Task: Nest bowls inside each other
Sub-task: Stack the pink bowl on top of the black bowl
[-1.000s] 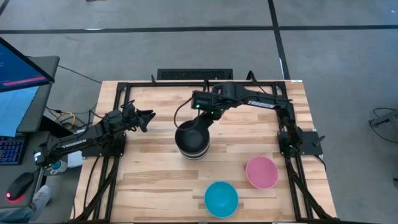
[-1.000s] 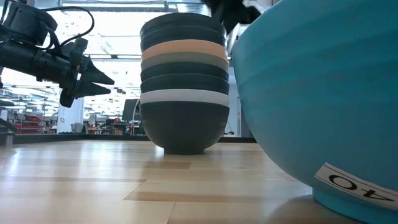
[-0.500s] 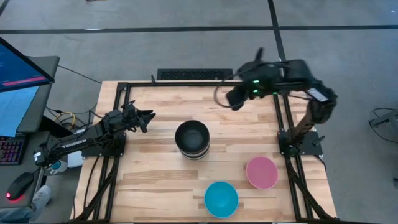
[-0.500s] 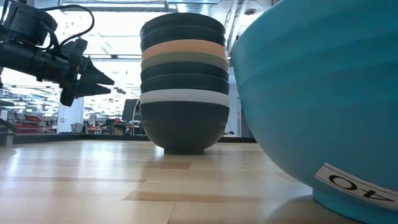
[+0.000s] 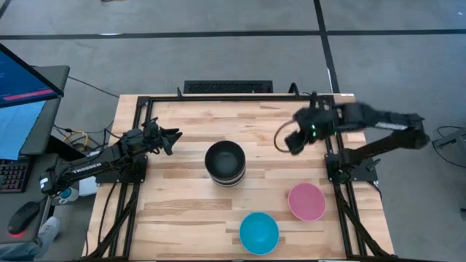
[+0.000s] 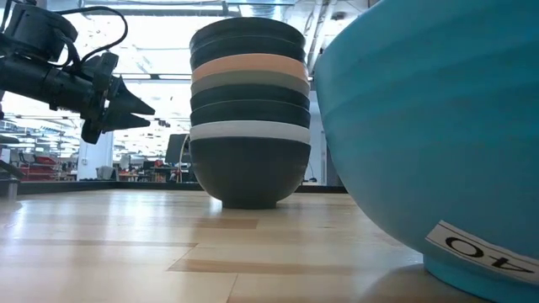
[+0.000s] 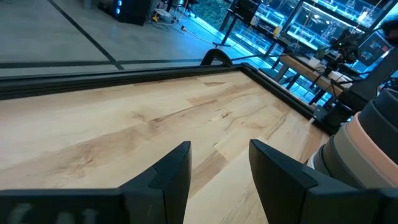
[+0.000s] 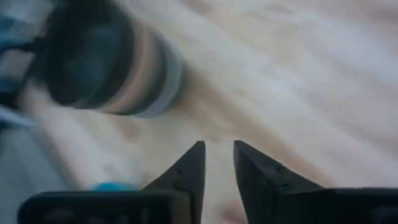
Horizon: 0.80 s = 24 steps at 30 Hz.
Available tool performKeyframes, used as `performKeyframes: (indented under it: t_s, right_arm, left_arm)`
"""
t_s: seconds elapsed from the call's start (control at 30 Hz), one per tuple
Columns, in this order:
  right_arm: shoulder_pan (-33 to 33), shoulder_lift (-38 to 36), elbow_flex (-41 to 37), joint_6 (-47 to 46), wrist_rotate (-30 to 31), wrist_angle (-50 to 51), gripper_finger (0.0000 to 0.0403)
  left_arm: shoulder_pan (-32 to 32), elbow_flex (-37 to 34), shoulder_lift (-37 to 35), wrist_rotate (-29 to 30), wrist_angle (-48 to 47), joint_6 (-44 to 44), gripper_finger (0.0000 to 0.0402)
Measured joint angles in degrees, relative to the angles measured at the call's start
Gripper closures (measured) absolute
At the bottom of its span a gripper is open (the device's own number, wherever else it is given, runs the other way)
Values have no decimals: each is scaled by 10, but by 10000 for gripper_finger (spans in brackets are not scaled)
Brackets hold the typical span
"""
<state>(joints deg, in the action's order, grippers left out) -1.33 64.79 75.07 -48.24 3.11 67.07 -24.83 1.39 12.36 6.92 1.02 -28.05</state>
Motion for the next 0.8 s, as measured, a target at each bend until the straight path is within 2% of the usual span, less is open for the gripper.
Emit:
performKeyframes:
  t_s: [0.07,0.13,0.27,0.43,0.57,0.7,0.8]
  right_arm:
    - [1,-61,-109,-34,-13,-109,313]
    - [-3,-120,-194,-80,-9,-157,327]
    - [-3,-221,-292,-177,-5,-134,342]
    - [10,-311,-306,-271,-7,18,344]
    - [33,-353,-285,-325,-53,84,342]
    - [71,-341,-273,-325,-92,91,342]
    - [110,-300,-271,-291,-119,97,342]
  left_arm:
    - [0,0,0,0,0,-1,249]
    - [0,0,0,0,0,-15,249]
    - [0,0,0,0,0,-59,249]
    - [0,0,0,0,1,-94,249]
    - [0,0,0,0,1,-101,249]
    - [0,0,0,0,0,-101,249]
    - [0,0,0,0,0,-116,249]
